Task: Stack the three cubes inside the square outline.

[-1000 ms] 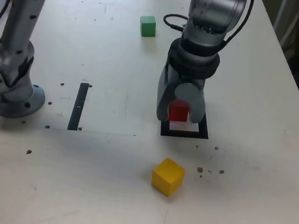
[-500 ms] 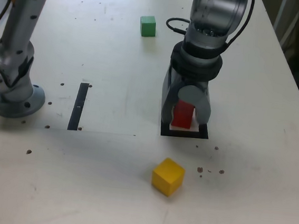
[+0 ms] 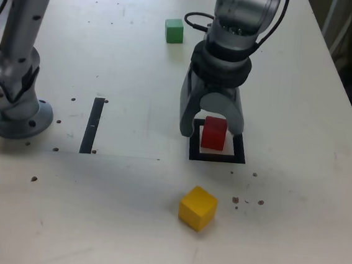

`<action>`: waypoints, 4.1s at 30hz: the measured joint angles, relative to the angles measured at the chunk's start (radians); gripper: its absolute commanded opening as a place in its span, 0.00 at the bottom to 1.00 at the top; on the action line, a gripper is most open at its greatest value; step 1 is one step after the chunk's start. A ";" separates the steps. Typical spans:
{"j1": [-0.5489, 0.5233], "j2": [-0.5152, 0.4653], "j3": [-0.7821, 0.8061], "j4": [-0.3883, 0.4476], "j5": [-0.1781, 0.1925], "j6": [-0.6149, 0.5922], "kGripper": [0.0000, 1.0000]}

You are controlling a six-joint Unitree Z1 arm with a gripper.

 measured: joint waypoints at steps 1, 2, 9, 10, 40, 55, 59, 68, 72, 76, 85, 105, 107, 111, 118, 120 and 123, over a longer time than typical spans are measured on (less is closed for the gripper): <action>0.000 -0.004 0.002 0.002 -0.001 -0.001 1.00; 0.000 -0.004 0.005 0.004 -0.002 -0.001 1.00; -0.020 -0.028 -0.010 0.007 -0.006 0.019 1.00; -0.025 -0.032 -0.014 0.010 -0.006 0.025 1.00; -0.486 -0.013 -0.285 0.299 0.047 0.199 0.97; -0.489 0.104 -0.267 0.210 0.018 0.199 0.91; -0.489 0.128 -0.222 0.160 0.007 0.186 0.86; -0.489 0.128 -0.156 0.096 0.004 0.172 0.63; -0.489 0.127 -0.156 0.060 0.004 0.169 0.47; -0.489 0.127 -0.147 0.015 0.004 0.164 0.40; -0.489 0.108 -0.126 0.010 0.019 0.131 0.21; -0.488 0.062 -0.146 0.053 0.014 0.125 0.14; -0.488 0.062 -0.146 0.052 0.025 0.125 0.27; -0.488 0.053 -0.139 0.055 0.048 0.117 0.80; -0.486 0.003 -0.137 0.087 0.057 0.097 1.00; -0.485 -0.021 -0.133 0.110 0.059 0.078 1.00; -0.479 -0.045 -0.128 0.158 0.056 0.044 1.00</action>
